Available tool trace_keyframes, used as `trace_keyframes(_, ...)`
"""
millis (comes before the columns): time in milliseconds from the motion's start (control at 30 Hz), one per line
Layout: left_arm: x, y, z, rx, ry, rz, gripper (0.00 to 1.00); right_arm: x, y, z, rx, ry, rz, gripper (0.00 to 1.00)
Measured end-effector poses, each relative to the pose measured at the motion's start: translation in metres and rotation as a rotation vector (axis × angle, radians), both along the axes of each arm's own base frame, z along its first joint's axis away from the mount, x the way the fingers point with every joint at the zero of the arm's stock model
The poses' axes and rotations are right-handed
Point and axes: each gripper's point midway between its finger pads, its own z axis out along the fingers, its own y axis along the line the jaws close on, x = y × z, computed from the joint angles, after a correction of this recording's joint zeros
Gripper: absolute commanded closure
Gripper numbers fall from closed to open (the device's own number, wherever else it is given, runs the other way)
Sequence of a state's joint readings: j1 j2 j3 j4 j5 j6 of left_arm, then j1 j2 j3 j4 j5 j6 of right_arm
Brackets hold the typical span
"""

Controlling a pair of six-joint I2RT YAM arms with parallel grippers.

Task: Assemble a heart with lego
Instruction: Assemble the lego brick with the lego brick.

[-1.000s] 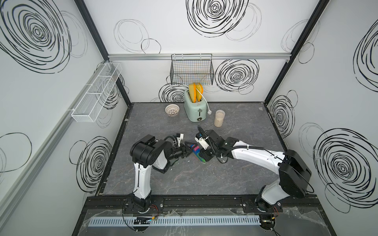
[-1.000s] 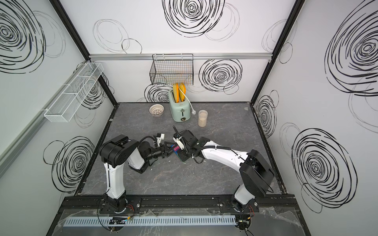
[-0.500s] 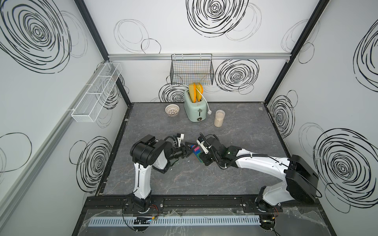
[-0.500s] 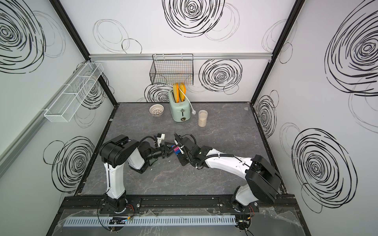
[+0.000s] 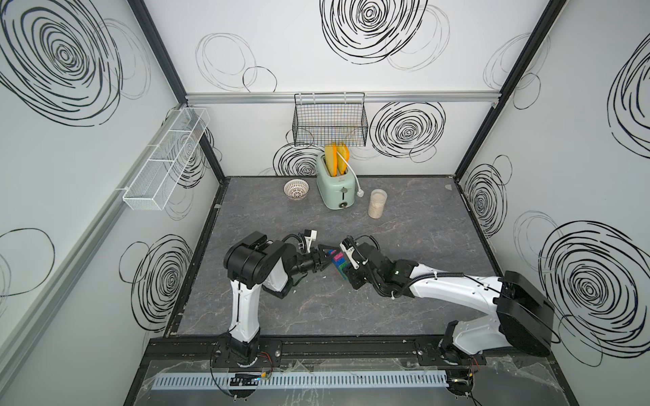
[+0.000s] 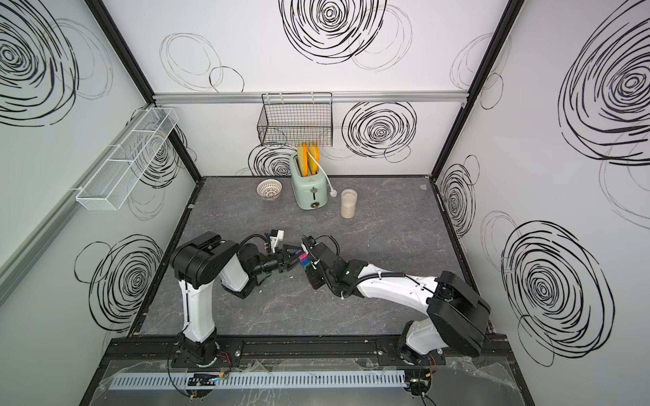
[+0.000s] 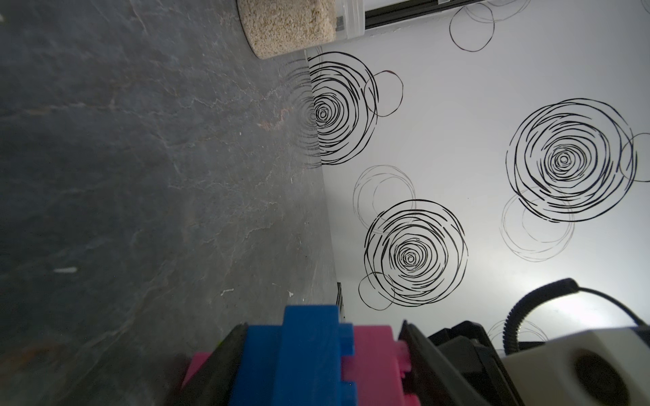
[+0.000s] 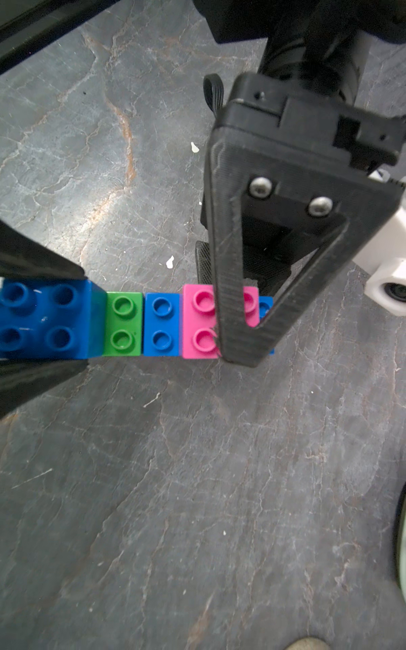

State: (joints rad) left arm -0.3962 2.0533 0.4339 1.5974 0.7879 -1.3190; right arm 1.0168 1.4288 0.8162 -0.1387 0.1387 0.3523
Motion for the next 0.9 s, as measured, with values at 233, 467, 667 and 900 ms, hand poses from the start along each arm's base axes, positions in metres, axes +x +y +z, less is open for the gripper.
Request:
trace_keyframes(233,0.005,0.005,0.0,0.001,0.002,0.02,0.42,0.007,0.01,0.0,-0.032,0.016,0.0,0.71)
trace_keyframes(467,0.005,0.006,-0.001,0.001,0.005,0.021,0.42,0.008,0.007,-0.001,-0.039,0.032,0.004,0.52)
trace_keyframes(667,0.005,0.006,-0.001,-0.001,0.009,0.025,0.42,0.006,-0.001,-0.003,-0.052,0.059,0.031,0.33)
trace_keyframes(900,0.005,0.006,-0.001,-0.001,0.011,0.025,0.42,0.011,0.0,0.004,-0.038,0.055,0.055,0.26)
